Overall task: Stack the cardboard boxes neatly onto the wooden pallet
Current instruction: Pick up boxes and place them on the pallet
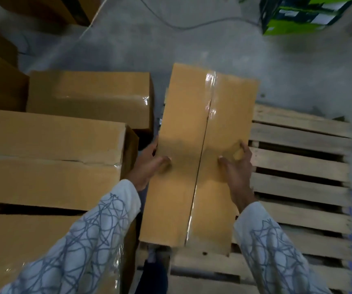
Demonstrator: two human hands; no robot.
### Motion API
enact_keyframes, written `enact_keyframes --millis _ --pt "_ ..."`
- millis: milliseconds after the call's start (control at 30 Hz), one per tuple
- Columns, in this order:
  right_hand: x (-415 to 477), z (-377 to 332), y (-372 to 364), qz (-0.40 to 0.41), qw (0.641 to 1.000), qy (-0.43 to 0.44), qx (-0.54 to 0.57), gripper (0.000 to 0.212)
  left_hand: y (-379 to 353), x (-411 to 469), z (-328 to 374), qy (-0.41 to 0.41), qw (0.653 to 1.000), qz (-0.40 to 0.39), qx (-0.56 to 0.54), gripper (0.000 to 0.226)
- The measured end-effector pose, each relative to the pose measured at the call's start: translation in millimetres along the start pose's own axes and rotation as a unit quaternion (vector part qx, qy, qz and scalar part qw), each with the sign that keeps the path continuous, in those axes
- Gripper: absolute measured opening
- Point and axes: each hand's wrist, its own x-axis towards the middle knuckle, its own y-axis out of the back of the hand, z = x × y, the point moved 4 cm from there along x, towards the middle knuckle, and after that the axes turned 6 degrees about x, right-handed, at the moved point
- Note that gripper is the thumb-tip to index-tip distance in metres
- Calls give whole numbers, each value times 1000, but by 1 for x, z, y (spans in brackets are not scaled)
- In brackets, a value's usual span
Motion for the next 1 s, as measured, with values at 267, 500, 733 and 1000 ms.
enact_keyframes --millis 267,500,733,1000 --pt "73 24 -44 6 999 -26 -26 84 7 75 -16 13 999 14 50 76" --pt "89 39 -60 -15 999 -26 -31 84 5 103 -29 45 999 -3 24 96" --pt "74 57 -63 86 993 -64 -38 105 2 97 -41 43 999 27 -1 92" --pt "72 62 -59 107 988 -96 -48 86 -2 85 -53 63 995 4 -75 91"
